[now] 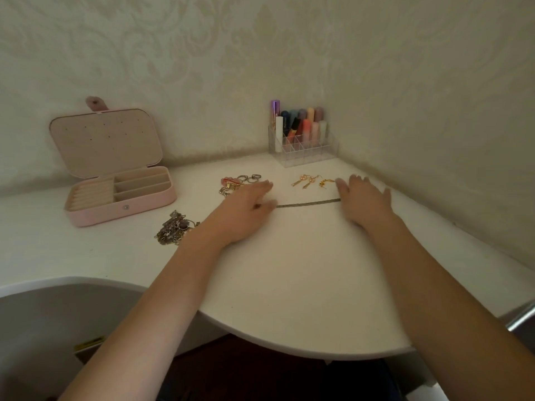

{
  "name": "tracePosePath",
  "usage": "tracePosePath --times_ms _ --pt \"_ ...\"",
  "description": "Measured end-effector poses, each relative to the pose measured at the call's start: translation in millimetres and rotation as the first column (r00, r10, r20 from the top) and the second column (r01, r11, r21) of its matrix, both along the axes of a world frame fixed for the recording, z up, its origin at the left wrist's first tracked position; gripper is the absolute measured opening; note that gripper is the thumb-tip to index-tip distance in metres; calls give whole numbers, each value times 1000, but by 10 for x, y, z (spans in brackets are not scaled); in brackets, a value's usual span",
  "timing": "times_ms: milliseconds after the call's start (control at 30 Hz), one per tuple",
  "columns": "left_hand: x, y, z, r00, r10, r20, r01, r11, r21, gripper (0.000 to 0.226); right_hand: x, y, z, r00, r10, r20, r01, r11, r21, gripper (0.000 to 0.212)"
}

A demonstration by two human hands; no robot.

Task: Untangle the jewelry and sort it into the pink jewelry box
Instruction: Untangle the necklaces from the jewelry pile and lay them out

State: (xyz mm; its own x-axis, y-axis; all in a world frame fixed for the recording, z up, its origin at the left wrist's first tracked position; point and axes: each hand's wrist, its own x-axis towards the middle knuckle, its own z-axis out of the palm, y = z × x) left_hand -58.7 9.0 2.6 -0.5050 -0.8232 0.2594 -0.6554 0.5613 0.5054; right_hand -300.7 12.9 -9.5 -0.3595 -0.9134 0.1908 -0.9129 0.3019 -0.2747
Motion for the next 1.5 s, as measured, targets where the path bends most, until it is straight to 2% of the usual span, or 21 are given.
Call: tracePosePath --times_ms 67,133,267,400,467,533,600,667,733,800,900,967,1100,1233,1267,1333,1400,1500 --pt "-50 29 -55 949 -69 308 59 997 42 59 -49 -22 -51 999 -15 -52 21 993 119 68" --pt "-54 0 -101 880 -25 474 13 999 30 66 -100 -40 -67 999 -37 -40 42 990 136 71" --pt "-64 -22 -123 849 53 525 -54 998 -13 72 -94 -47 -63 997 -76 20 74 991 115 70" --pt "-60 -3 -122 848 91 522 -104 995 -6 74 -56 -1 -23 998 -39 53 34 995 90 60" --pt "-59 15 -119 874 103 475 -112 994 -9 74 -25 10 7 1000 -7 22 6 1000 15 56" --pt "-43 27 -96 907 139 398 -109 989 -99 71 51 22 63 998 52 -34 -57 986 -158 52" --pt "51 36 -33 929 190 317 -114 964 -241 65 193 44 146 987 160 -25 -159 928 -338 46" --pt "251 56 46 955 199 218 -128 944 -304 51 392 92 208 953 302 -2 -277 872 -404 38" --pt "566 86 96 976 192 105 -163 958 -234 39 624 136 215 897 442 -1 -406 823 -397 31" --pt "896 152 92 973 225 42 -219 969 -118 38 880 148 207 809 586 35 -536 761 -366 26" --pt "1194 198 9 968 251 15 -251 968 9 33 1309 106 197 673 737 68 -708 667 -232 27" --pt "1245 189 -45 966 256 -36 -254 966 51 28 1549 42 195 627 775 81 -764 632 -132 31" --pt "1252 179 -65 948 279 -156 -285 958 -21 12 1852 -116 201 627 761 168 -751 647 -129 32" --pt "1258 190 -64 931 275 -240 -307 946 -105 11 2043 -197 96 601 772 206 -758 633 -160 24" --pt "1250 176 -52 914 283 -290 -330 935 -130 9 2062 -192 91 587 775 235 -752 629 -194 26" --pt "1219 133 3 847 292 -444 -360 930 -75 9 2068 -137 144 551 754 358 -695 652 -304 32" --pt "1156 70 55 768 272 -580 -306 951 40 11 2049 -88 210 451 711 540 -623 684 -380 34" --pt "1064 -7 81 648 264 -714 -208 964 167 14 2041 -50 264 277 615 738 -565 726 -393 26"
